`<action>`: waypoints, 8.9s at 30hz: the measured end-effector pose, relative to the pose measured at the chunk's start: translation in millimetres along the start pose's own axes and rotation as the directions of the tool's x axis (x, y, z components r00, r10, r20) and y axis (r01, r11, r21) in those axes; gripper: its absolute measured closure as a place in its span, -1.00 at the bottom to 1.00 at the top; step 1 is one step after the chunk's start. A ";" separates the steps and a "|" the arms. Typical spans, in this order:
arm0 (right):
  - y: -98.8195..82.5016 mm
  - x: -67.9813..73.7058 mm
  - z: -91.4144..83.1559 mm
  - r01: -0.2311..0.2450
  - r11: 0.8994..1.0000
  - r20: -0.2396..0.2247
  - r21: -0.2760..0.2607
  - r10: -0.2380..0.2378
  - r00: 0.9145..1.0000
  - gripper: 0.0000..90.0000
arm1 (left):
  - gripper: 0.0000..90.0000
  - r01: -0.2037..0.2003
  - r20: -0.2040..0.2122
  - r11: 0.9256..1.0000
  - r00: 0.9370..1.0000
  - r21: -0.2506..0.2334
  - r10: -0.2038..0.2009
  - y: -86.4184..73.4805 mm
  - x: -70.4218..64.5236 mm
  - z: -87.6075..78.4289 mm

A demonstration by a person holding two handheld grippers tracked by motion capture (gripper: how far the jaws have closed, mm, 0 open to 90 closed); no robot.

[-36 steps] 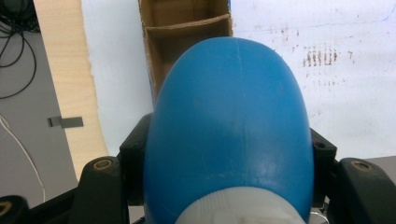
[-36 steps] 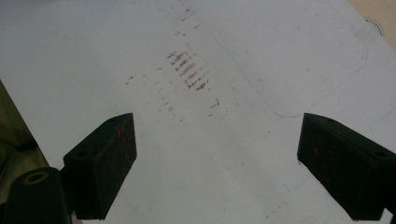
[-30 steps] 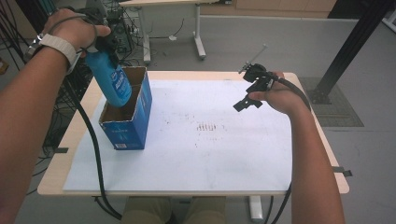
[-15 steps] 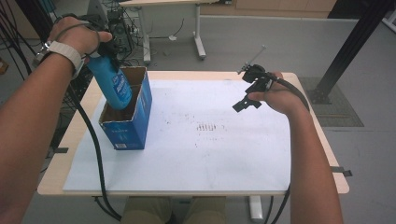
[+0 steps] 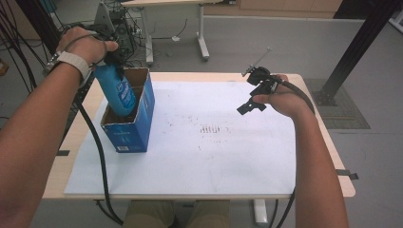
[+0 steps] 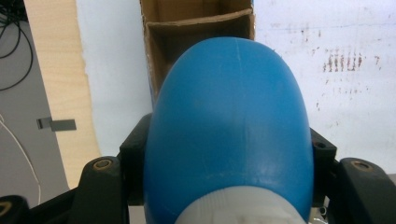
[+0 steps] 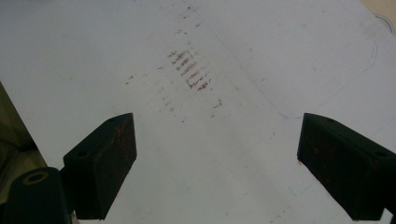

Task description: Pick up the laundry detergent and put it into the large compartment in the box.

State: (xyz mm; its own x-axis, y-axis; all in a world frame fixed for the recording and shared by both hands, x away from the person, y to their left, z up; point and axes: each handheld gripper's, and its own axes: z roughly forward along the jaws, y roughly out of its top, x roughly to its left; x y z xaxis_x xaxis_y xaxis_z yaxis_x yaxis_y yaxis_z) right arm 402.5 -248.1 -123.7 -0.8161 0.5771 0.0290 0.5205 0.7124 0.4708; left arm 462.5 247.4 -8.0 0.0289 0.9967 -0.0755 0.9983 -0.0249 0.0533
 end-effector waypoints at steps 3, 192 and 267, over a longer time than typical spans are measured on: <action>-0.5 -0.5 0.9 -0.001 1.000 -0.002 0.002 0.001 1.000 -0.74 | -0.15 -0.004 -0.001 1.000 1.000 0.006 0.004 1.4 -0.5 5.4; 0.0 -3.8 17.8 -0.019 1.000 -0.022 0.021 0.019 1.000 -0.74 | -0.15 -0.060 -0.054 0.997 0.997 0.055 0.063 3.8 -9.1 138.1; -2.7 -2.4 16.7 -0.019 1.000 -0.020 0.017 0.019 1.000 -0.74 | -0.15 -0.064 -0.057 0.997 0.996 0.046 0.066 1.7 -9.8 138.3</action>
State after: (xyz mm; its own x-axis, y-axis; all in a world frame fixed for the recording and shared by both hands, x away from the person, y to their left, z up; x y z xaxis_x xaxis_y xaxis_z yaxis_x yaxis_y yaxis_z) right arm 407.2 -244.7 -139.8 -0.8110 0.5823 0.0559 0.5398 0.7081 0.4552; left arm 471.0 226.9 -144.9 0.0920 0.9957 -0.0144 0.9957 -0.0918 0.0117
